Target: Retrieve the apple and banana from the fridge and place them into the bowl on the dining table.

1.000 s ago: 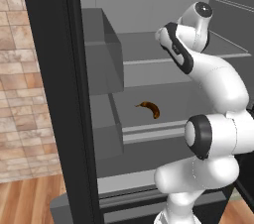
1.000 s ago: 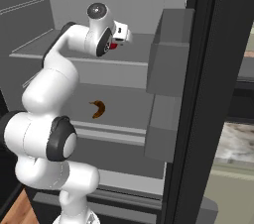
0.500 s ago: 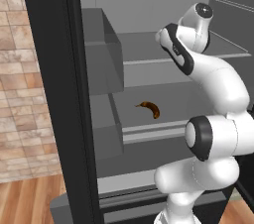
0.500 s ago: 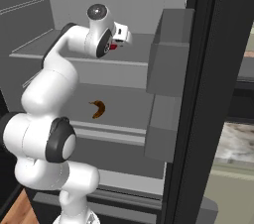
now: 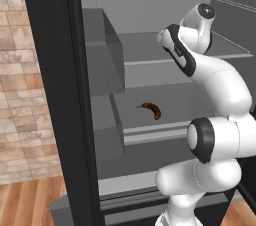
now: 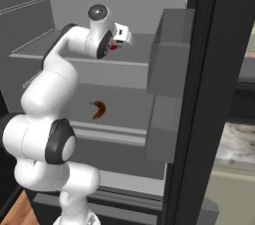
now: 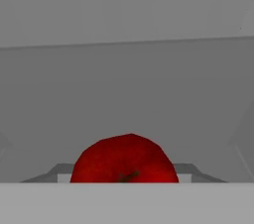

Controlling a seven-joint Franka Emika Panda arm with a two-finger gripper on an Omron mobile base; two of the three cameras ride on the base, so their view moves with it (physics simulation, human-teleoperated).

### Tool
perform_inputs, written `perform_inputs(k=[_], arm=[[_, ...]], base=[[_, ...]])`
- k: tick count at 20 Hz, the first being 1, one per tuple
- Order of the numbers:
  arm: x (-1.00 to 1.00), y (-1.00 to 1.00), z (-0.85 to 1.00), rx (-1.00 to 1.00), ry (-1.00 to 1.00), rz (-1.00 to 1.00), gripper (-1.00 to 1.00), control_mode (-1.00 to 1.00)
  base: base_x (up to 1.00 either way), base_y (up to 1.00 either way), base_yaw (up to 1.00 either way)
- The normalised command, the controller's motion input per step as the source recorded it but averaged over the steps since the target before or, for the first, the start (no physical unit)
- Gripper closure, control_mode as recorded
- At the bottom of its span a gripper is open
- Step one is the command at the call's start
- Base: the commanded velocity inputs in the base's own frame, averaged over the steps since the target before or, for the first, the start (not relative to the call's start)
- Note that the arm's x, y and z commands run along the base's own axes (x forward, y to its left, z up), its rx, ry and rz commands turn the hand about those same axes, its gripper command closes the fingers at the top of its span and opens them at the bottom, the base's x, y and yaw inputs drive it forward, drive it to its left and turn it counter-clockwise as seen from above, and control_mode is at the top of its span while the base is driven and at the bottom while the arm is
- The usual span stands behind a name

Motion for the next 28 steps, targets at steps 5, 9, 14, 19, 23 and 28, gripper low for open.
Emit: perform_inputs(k=[5, 9, 14, 19, 23, 28], arm=[[0.01, 0.00, 0.00, 0.00, 0.00, 0.00, 1.00, -1.00], [-0.46, 0.00, 0.02, 0.00, 0.00, 0.00, 1.00, -1.00], [-1.00, 0.00, 0.47, 0.00, -0.24, 0.06, 1.00, -1.00], [-1.00, 0.00, 0.44, -0.02, -0.30, 0.06, 1.00, -1.00], [-1.00, 0.00, 0.12, -0.03, -0.22, 0.01, 1.00, -1.00], [-0.86, 0.00, 0.00, -0.04, -0.05, 0.00, 1.00, -1.00]], base=[[0.00, 0.00, 0.00], [0.00, 0.00, 0.00], [0.00, 0.00, 0.00], [0.00, 0.00, 0.00], [0.00, 0.00, 0.00], [0.00, 0.00, 0.00]])
